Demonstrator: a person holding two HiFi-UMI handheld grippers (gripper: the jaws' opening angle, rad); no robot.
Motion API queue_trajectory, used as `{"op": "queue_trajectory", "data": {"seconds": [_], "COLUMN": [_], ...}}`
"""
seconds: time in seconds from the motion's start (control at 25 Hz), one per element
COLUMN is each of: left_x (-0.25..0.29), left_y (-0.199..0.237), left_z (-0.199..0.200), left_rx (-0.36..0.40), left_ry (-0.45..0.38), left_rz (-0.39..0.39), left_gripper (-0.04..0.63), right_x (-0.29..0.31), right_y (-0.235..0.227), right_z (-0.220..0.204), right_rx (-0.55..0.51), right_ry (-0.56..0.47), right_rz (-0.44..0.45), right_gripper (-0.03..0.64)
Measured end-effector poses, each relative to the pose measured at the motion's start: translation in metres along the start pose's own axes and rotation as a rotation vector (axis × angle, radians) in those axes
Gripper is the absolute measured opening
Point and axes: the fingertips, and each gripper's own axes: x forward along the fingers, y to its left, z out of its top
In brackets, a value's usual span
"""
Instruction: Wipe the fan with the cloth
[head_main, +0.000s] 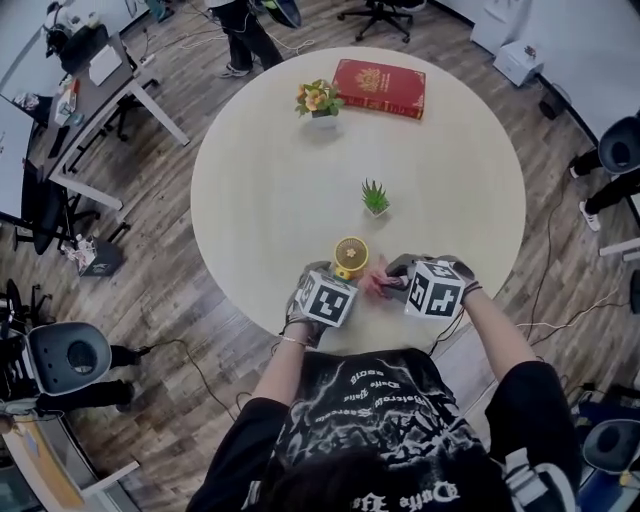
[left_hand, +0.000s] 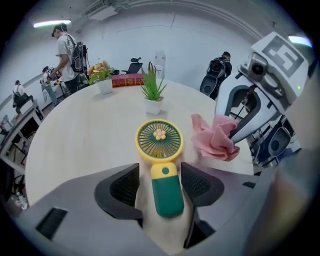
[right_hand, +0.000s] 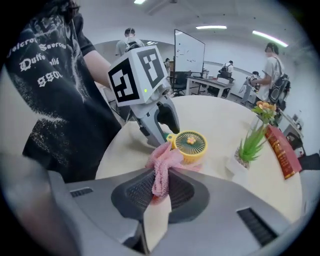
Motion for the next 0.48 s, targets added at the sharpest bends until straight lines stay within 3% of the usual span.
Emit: {"op": "queue_trajectory", "data": {"seconds": [0.28,0.36,0.48], "left_x": [0.023,0.021,0.016], "left_y": [0.001,0.008,0.015], "left_z": [0.005,0.006,0.006], "left_rx": [-0.085,-0.115,-0.230], "left_ry": [0.061,0.074,0.075], "left_rz": [0.083,0.098,0.053], "left_gripper": [0.278,0.247,0.215], "right_x": [-0.018,-0.020,-0.021], "right_y": [-0.009,-0.009,-0.009], "right_z": [-0.025,-0.031,-0.035], "right_rx": [0.158,0.205,0.269], "right_ry": [-0.066,-0.087,-0.121], "right_rz": [-0.077,-0.086,-0.099], "right_gripper": [0.057,0.057,0.057]}}
